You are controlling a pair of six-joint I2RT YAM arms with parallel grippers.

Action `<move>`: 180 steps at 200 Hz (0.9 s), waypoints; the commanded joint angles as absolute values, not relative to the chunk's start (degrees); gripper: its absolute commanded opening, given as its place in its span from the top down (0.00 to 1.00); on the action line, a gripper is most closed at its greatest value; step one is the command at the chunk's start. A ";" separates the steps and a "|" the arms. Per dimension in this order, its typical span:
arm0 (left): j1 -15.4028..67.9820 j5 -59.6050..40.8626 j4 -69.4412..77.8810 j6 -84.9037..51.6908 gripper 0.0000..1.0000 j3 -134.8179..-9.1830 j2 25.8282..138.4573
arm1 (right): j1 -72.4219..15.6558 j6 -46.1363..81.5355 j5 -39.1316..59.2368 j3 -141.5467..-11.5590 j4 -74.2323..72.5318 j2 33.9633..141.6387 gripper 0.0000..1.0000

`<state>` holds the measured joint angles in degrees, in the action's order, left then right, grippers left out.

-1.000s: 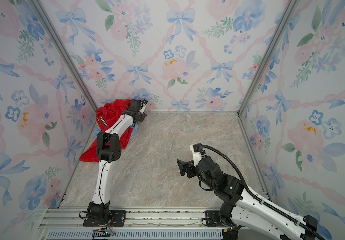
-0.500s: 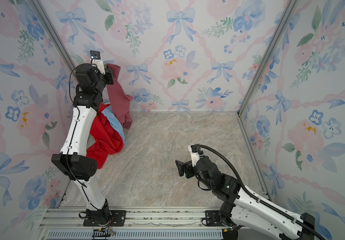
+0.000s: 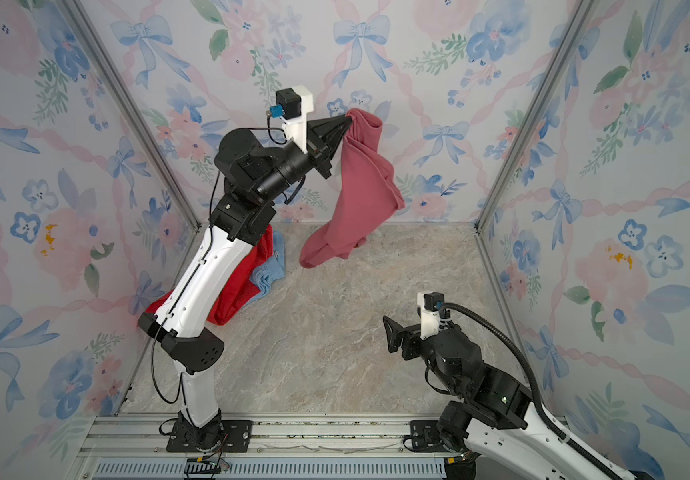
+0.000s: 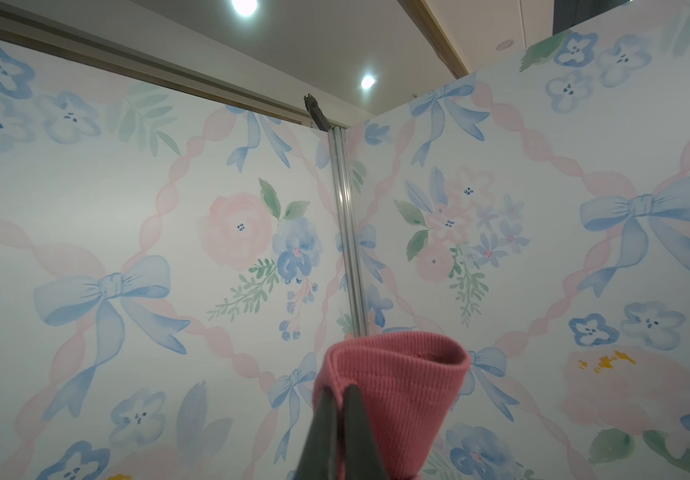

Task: Pick out a specific cloth from the pile
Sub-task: 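Carry the pink shirt across with the left gripper while the right gripper approaches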

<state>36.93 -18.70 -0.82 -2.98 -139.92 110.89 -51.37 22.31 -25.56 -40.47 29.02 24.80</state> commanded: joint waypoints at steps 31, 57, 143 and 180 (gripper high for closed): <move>41.13 -5.79 3.56 2.55 1.00 -106.27 101.39 | -50.72 21.54 -28.65 -41.72 40.04 18.16 0.03; 41.30 3.94 9.11 3.46 1.00 -83.88 93.23 | -50.71 20.68 -29.50 -41.76 41.04 17.49 0.03; 41.31 2.86 -4.01 17.54 0.02 -58.62 73.02 | -31.96 25.03 -26.13 -44.43 41.15 34.36 0.03; 39.98 -20.87 2.87 20.65 0.02 -50.90 68.67 | -8.75 26.53 1.47 -40.86 26.80 47.77 0.03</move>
